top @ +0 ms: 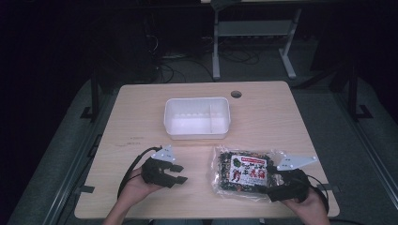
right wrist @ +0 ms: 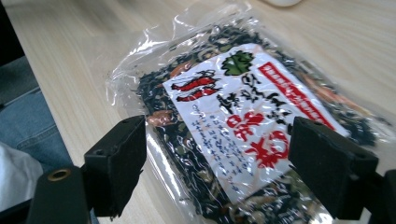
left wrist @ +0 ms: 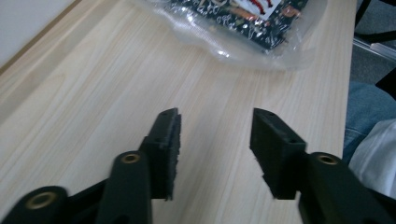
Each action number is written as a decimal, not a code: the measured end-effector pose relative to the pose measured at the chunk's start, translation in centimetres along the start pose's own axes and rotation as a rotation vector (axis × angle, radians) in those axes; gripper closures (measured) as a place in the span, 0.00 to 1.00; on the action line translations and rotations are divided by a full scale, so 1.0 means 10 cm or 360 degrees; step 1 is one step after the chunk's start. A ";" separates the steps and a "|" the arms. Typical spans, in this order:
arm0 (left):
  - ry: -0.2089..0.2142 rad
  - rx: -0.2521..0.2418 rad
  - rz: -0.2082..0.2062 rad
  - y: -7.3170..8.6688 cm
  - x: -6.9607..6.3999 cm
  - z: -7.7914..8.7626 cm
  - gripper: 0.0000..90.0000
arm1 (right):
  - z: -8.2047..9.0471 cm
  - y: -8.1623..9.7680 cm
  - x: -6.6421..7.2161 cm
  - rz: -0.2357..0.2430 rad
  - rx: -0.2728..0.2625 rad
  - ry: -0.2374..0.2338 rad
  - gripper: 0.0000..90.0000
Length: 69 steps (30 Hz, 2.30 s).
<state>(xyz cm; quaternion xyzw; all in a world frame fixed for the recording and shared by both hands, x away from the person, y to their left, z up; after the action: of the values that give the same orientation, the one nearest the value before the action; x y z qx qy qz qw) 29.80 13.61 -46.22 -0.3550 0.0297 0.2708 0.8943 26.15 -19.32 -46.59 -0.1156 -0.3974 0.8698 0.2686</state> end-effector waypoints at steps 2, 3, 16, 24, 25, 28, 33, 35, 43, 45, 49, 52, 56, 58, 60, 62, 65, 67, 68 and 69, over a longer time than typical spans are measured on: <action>0.0018 0.0015 -0.0014 -0.05 -0.03 -0.04 0.73 | 0.07 0.01 -0.03 -0.0046 -0.0025 0.0025 0.21; 0.0029 0.0016 -0.0024 -0.08 -0.04 -0.06 0.76 | 0.09 0.02 -0.04 -0.0053 -0.0030 0.0032 0.21; 0.0097 0.0141 -0.0115 -0.65 -0.26 -0.49 0.93 | 0.39 0.15 -0.24 -0.0224 -0.0068 0.0164 0.24; 0.0052 0.0214 -0.0109 -0.81 -0.27 -0.77 0.95 | 0.43 0.27 -0.34 -0.0279 -0.0032 0.0183 0.30; 0.0043 0.0226 -0.0110 -0.82 -0.27 -0.80 0.95 | 0.43 0.29 -0.35 -0.0287 -0.0022 0.0188 0.31; 0.0032 0.0252 -0.0106 -0.84 -0.26 -0.90 0.95 | 0.44 0.38 -0.43 -0.0346 0.0013 0.0211 0.35; 0.0018 0.0282 -0.0113 -0.85 -0.27 -0.98 0.96 | 0.46 0.51 -0.51 -0.0454 0.0063 0.0216 0.42; 0.0011 0.0296 -0.0115 -0.84 -0.27 -1.01 0.96 | 0.46 0.55 -0.54 -0.0495 0.0068 0.0204 0.45; -0.0014 0.0349 -0.0112 -0.82 -0.26 -1.10 0.96 | 0.41 0.67 -0.57 -0.0581 0.0157 0.0152 0.52; -0.0011 0.0360 -0.0120 -0.81 -0.26 -1.11 0.96 | 0.40 0.68 -0.57 -0.0581 0.0168 0.0151 0.52; -0.0013 0.0374 -0.0116 -0.80 -0.26 -1.13 0.96 | 0.33 0.71 -0.55 -0.0606 0.0228 0.0109 0.53; -0.0013 0.0375 -0.0114 -0.80 -0.26 -1.13 0.96 | 0.32 0.72 -0.54 -0.0618 0.0235 0.0087 0.53; -0.0016 0.0375 -0.0115 -0.80 -0.26 -1.13 0.96 | 0.29 0.73 -0.54 -0.0639 0.0253 0.0058 0.52; -0.0016 0.0372 -0.0114 -0.79 -0.26 -1.13 0.96 | 0.29 0.73 -0.53 -0.0642 0.0248 0.0052 0.53; -0.0019 0.0371 -0.0115 -0.79 -0.26 -1.13 0.96 | 0.28 0.73 -0.53 -0.0648 0.0234 0.0046 0.53; -0.0020 0.0370 -0.0116 -0.79 -0.26 -1.14 0.96 | 0.29 0.73 -0.54 -0.0657 0.0236 0.0041 0.54; -0.0020 0.0367 -0.0109 -0.79 -0.26 -1.14 0.96 | 0.31 0.75 -0.55 -0.0662 0.0240 0.0060 0.54; -0.0016 0.0364 -0.0110 -0.79 -0.26 -1.14 0.96 | 0.34 0.75 -0.56 -0.0679 0.0231 0.0069 0.55; -0.0016 0.0364 -0.0110 -0.79 -0.26 -1.14 0.96 | 0.34 0.75 -0.56 -0.0679 0.0231 0.0069 0.55; -0.0014 0.0364 -0.0109 -0.79 -0.26 -1.14 0.96 | 0.34 0.76 -0.56 -0.0685 0.0230 0.0067 0.55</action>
<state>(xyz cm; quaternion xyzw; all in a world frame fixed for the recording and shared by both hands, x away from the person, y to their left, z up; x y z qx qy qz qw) 33.18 0.28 -49.22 -0.2502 0.0443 0.2364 0.9379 26.57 -28.70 -50.11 -0.0268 -0.3439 0.8161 0.4637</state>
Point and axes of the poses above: each handheld gripper's, and its own axes: z roughly backward along the jaws, y roughly out of its underside, x roughly to its left, the point moved 6 cm from there along -z, roughly forward along the jaws, and after that the axes turned 10 degrees about z, right-handed, at the moved point
